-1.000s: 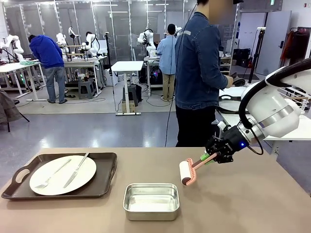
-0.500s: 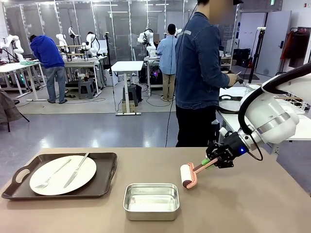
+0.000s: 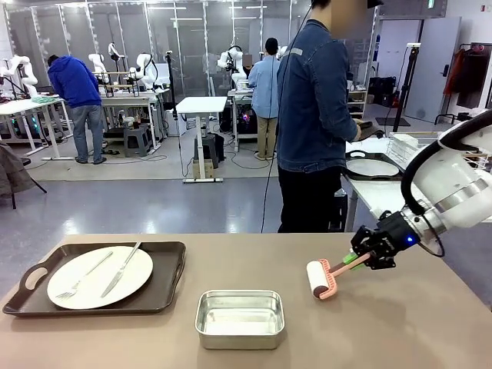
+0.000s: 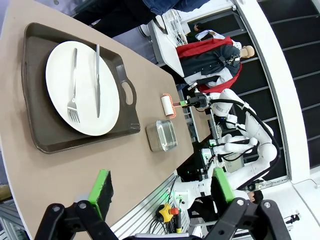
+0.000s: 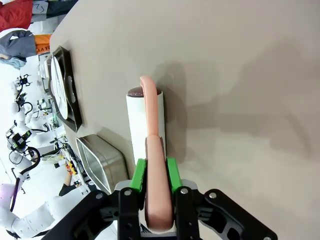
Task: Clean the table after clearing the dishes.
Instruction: When the left (or right) Handle tray is removed, use the left hand (or right hand) to clean the left (or right) side of the table with the Lint Roller.
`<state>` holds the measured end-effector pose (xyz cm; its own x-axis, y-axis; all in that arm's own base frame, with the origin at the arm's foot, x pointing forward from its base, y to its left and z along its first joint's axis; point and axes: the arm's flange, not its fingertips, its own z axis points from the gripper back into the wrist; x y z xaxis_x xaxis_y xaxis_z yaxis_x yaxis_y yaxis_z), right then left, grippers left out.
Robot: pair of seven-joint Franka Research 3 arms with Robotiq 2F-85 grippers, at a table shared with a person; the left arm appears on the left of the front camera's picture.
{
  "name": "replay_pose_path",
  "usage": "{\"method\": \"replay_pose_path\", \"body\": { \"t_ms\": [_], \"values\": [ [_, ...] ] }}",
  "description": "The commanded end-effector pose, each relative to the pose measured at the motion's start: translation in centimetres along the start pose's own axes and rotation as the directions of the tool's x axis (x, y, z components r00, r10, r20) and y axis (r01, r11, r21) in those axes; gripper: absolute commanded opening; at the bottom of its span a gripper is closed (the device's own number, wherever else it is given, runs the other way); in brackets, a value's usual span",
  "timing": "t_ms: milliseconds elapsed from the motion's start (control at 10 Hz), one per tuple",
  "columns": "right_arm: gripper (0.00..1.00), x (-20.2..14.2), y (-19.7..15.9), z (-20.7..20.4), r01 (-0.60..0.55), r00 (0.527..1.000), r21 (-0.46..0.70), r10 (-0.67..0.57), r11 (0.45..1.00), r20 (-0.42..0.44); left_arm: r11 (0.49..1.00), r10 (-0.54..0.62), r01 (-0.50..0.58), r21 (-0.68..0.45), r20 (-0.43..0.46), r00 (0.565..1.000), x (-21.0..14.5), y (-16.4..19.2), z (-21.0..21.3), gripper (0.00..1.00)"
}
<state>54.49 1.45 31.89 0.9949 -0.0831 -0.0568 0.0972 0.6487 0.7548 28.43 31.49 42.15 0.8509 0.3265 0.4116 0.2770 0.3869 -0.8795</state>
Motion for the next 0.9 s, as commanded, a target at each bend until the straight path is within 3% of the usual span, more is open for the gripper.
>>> {"method": "replay_pose_path", "body": {
  "t_ms": [0,400,600,800],
  "values": [
    [0.22,0.5,-5.1,0.4,-0.019,1.000,-0.239,0.020,0.971,0.003,1.000,-0.012,0.012,-0.006,0.005,1.000,-0.3,-0.1,0.3,1.00],
    [0.22,-0.1,-9.1,6.4,0.057,0.998,-0.374,-0.050,0.925,0.030,1.000,-0.012,0.012,-0.006,0.005,1.000,-0.3,-0.1,0.3,1.00],
    [0.22,-0.8,-9.7,9.6,0.083,0.996,-0.424,-0.068,0.902,0.049,1.000,-0.012,0.012,-0.006,0.005,1.000,-0.3,-0.1,0.3,1.00],
    [0.22,-1.6,-9.5,11.6,0.097,0.995,-0.527,-0.079,0.844,0.057,1.000,-0.012,0.012,-0.006,0.005,1.000,-0.3,-0.1,0.3,1.00]
  ]
}}
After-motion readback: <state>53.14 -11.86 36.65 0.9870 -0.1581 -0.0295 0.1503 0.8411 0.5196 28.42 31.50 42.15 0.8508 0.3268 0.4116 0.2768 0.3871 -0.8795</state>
